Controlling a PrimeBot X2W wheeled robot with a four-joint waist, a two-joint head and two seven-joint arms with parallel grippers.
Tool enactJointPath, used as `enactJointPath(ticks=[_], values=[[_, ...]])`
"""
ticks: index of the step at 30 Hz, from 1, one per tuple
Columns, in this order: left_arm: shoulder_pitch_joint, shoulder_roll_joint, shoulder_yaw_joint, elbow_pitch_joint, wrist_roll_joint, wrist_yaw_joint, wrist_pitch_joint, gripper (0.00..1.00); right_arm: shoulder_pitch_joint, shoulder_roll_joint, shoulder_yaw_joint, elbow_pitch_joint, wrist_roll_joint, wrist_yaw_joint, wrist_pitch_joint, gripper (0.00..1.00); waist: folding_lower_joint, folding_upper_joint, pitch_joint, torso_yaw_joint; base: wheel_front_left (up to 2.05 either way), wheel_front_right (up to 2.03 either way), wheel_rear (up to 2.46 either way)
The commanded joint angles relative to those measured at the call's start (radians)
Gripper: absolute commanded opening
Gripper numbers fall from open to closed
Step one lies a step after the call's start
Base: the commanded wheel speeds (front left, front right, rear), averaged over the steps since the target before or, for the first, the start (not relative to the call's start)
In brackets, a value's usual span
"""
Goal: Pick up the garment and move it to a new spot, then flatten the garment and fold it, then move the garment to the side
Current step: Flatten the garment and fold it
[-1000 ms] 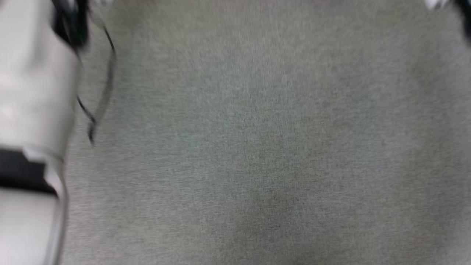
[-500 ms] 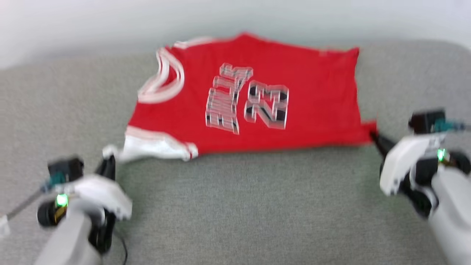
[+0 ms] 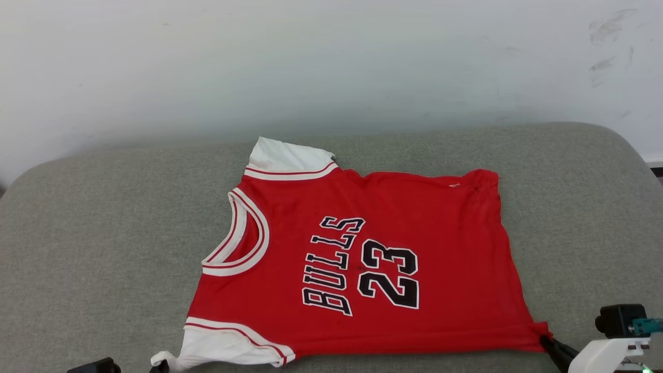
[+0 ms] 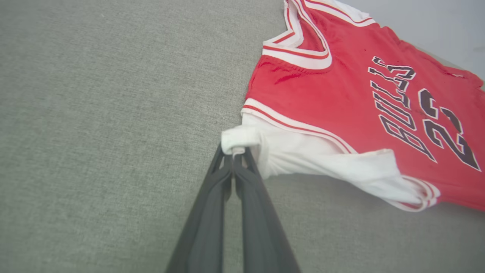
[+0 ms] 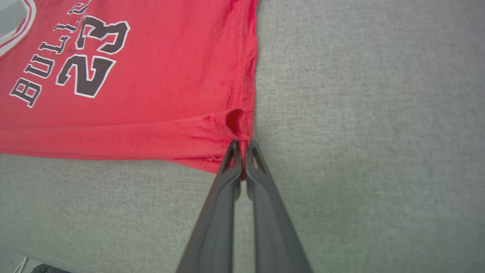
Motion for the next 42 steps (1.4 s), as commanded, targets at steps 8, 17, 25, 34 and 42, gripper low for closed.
enactJointPath(ticks=[8, 17, 25, 34, 42], values=[[0.045, 0.067, -0.004, -0.271, 0.021, 0.073, 0.094, 0.0, 0.117, 0.103, -0.168, -0.229, -0.117, -0.002, 0.132, 0.0, 0.0005, 0.0, 0.029, 0.005, 0.0, 0.0, 0.0], [-0.234, -0.009, -0.025, -0.105, 0.03, -0.031, 0.014, 0.0, -0.047, 0.184, -0.203, -0.216, -0.164, -0.002, 0.154, 0.0, 0.0005, 0.0, 0.106, -0.006, 0.0, 0.0, 0.0], [-0.433, -0.054, -0.054, 0.135, 0.018, -0.113, 0.014, 0.0, -0.204, 0.17, -0.148, -0.057, -0.181, -0.002, 0.137, 0.0, 0.0005, 0.0, 0.185, -0.012, 0.0, 0.0, 0.0], [-0.523, -0.108, -0.087, 0.355, -0.019, -0.198, 0.032, 1.0, -0.273, 0.167, -0.065, 0.099, -0.151, -0.002, 0.056, 1.0, 0.0005, 0.0, 0.209, -0.022, 0.0, 0.0, 0.0], [-0.497, -0.07, -0.063, 0.43, -0.033, -0.227, -0.003, 1.0, -0.236, 0.118, -0.015, 0.041, -0.186, -0.002, -0.268, 1.0, 0.0005, 0.0, 0.127, -0.041, 0.0, 0.0, 0.0]])
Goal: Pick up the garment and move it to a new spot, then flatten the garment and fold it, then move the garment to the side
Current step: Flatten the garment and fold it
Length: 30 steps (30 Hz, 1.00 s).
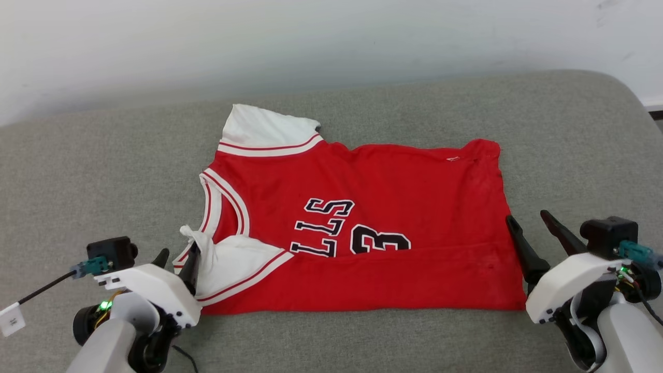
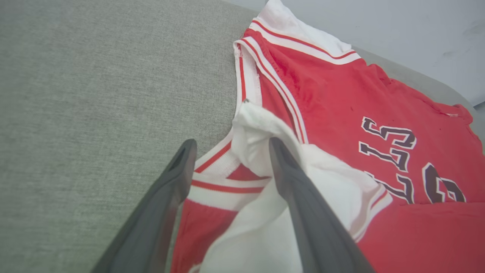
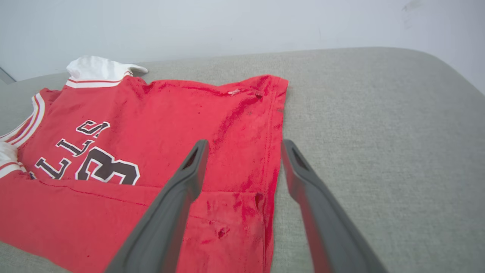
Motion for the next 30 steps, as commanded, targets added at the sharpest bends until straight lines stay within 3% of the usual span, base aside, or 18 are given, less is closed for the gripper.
enactJointPath(ticks=[1, 6, 15, 19, 23, 24, 25, 26, 30], values=[[0.023, 0.017, 0.005, -0.002, -0.007, -0.007, 0.014, 1.0, 0.03, -0.002, -0.002, -0.016, -0.017, -0.001, -0.039, 1.0, -0.0001, 0.0, -0.034, -0.009, 0.0, 0.0, 0.0], [0.053, 0.097, -0.006, -0.06, -0.03, -0.016, 0.15, 1.0, 0.088, 0.017, -0.031, -0.104, -0.082, -0.001, -0.147, 1.0, -0.0001, 0.0, -0.078, -0.026, 0.0, 0.0, 0.0], [0.094, 0.25, -0.032, -0.2, -0.108, 0.027, 0.527, 1.0, 0.192, 0.092, -0.049, -0.296, -0.135, -0.001, -0.151, 1.0, -0.0001, 0.0, -0.043, -0.086, 0.0, 0.0, 0.0], [0.116, 0.28, -0.027, -0.232, -0.142, 0.05, 0.611, 1.0, 0.207, 0.123, -0.054, -0.327, -0.129, -0.001, -0.146, 1.0, -0.0001, 0.0, -0.007, -0.118, 0.0, 0.0, 0.0], [0.139, 0.272, -0.028, -0.218, -0.173, 0.067, 0.653, 1.0, 0.209, 0.133, -0.056, -0.328, -0.128, -0.001, -0.139, 1.0, -0.0001, 0.0, 0.02, -0.142, 0.0, 0.0, 0.0], [0.145, 0.263, -0.034, -0.211, -0.181, 0.066, 0.666, 0.48, 0.207, 0.134, -0.058, -0.328, -0.126, -0.001, -0.14, 1.0, -0.0001, 0.0, 0.024, -0.146, 0.0, 0.0, 0.0], [0.152, 0.252, -0.041, -0.205, -0.189, 0.062, 0.673, 0.29, 0.205, 0.133, -0.061, -0.329, -0.125, -0.001, -0.141, 1.0, -0.0001, 0.0, 0.028, -0.147, 0.0, 0.0, 0.0], [0.157, 0.239, -0.046, -0.2, -0.193, 0.061, 0.676, 0.0, 0.205, 0.132, -0.066, -0.328, -0.125, -0.001, -0.138, 1.0, -0.0001, 0.0, 0.03, -0.148, 0.0, 0.0, 0.0], [0.165, 0.203, -0.055, -0.204, -0.2, 0.053, 0.654, 0.0, 0.208, 0.123, -0.088, -0.331, -0.116, -0.001, -0.12, 1.0, -0.0001, 0.0, 0.029, -0.136, 0.0, 0.0, 0.0]])
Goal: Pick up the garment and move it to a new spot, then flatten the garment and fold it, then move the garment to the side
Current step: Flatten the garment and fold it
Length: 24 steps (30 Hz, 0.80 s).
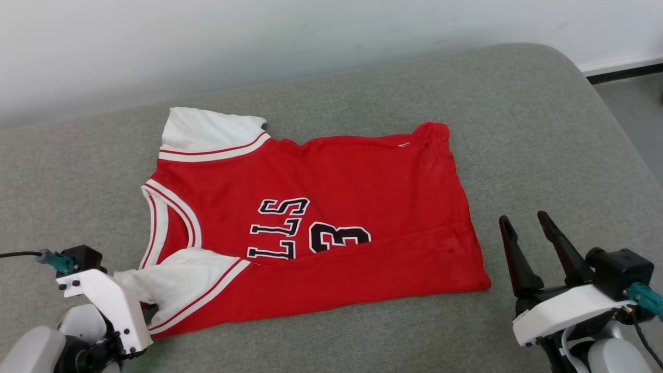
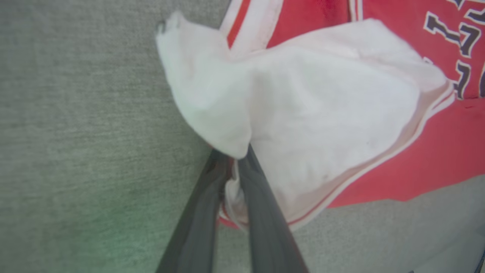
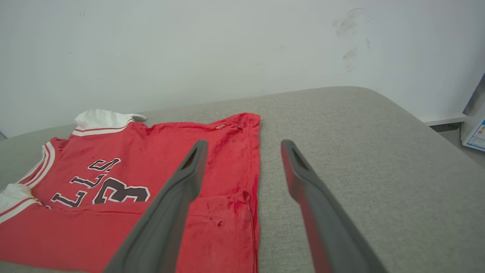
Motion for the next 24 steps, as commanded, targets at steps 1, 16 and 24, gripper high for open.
enactJointPath(ticks=[1, 16, 24], values=[[0.046, -0.056, -0.044, 0.018, 0.007, -0.007, -0.006, 0.0, 0.008, -0.006, -0.01, -0.006, 0.014, -0.001, 0.015, 1.0, 0.0001, 0.0, -0.006, 0.011, 0.0, 0.0, 0.0], [0.032, -0.053, -0.004, -0.176, 0.109, 0.047, -0.219, 0.0, -0.045, -0.111, -0.095, 0.097, 0.186, -0.001, 0.672, 1.0, 0.0001, 0.0, -0.028, 0.13, 0.0, 0.0, 0.0], [0.009, -0.054, -0.015, -0.254, 0.133, 0.061, -0.227, 0.0, -0.133, -0.082, -0.069, 0.182, 0.189, -0.001, 0.842, 1.0, 0.0001, 0.0, 0.035, 0.172, 0.0, 0.0, 0.0]])
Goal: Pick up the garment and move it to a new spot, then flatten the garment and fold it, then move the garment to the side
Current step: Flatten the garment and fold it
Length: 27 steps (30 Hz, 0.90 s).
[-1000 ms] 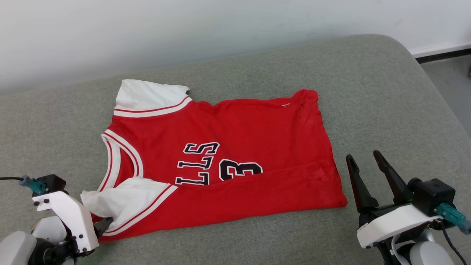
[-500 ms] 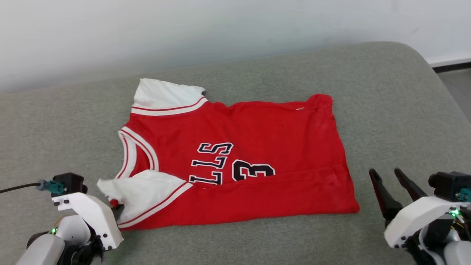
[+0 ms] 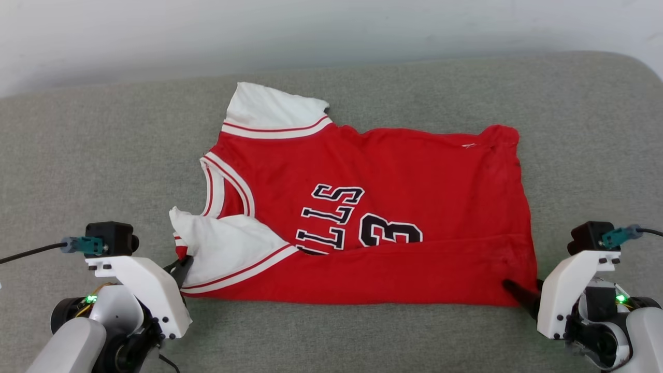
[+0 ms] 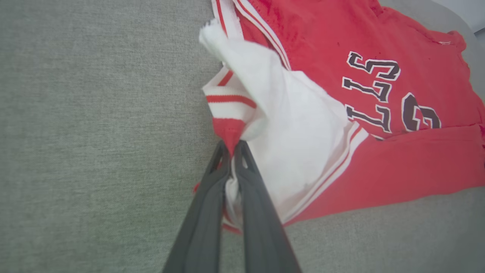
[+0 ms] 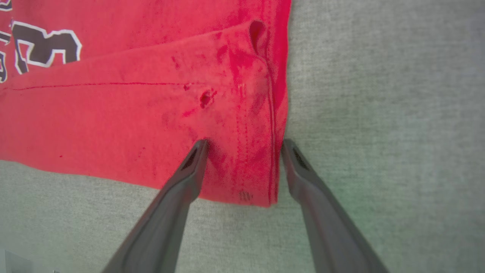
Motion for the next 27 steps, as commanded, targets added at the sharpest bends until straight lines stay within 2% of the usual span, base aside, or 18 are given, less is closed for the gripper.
enactJointPath(ticks=[1, 4, 5, 6, 16, 22, 27], values=[[-0.01, -0.003, -0.002, -0.008, 0.008, 0.005, -0.008, 0.0, -0.021, 0.015, 0.006, 0.029, -0.002, 0.0, 0.015, 1.0, 0.0, 0.0, 0.022, 0.016, 0.0, 0.0, 0.0], [-0.014, -0.007, -0.005, -0.011, 0.009, 0.006, -0.01, 0.0, -0.026, 0.029, 0.016, 0.072, 0.004, 0.0, 0.029, 1.0, 0.0, 0.0, 0.03, 0.023, 0.0, 0.0, 0.0], [-0.014, -0.014, -0.006, -0.011, 0.007, 0.006, -0.016, 0.0, -0.033, 0.04, 0.023, 0.1, 0.015, 0.0, 0.037, 0.31, 0.0, 0.0, 0.032, 0.027, 0.0, 0.0, 0.0], [-0.012, -0.018, -0.004, -0.011, 0.006, 0.008, -0.021, 0.0, -0.038, 0.04, 0.028, 0.109, 0.017, 0.0, 0.034, 0.0, 0.0, 0.0, 0.033, 0.027, 0.0, 0.0, 0.0], [0.036, -0.035, -0.001, -0.005, 0.019, 0.033, -0.074, 0.0, -0.07, 0.004, 0.058, 0.088, 0.05, 0.0, -0.005, 0.0, 0.0, 0.0, -0.01, 0.005, 0.0, 0.0, 0.0], [0.103, -0.061, -0.002, 0.0, 0.017, 0.049, -0.122, 0.0, -0.023, -0.027, 0.079, 0.054, 0.059, 0.0, -0.011, 0.0, 0.0, 0.0, -0.106, 0.009, 0.0, 0.0, 0.0], [0.189, -0.086, 0.0, -0.009, 0.008, 0.082, -0.158, 0.0, 0.039, -0.046, 0.079, 0.023, 0.066, 0.0, 0.003, 0.0, 0.0, 0.0, -0.182, 0.023, 0.0, 0.0, 0.0]])
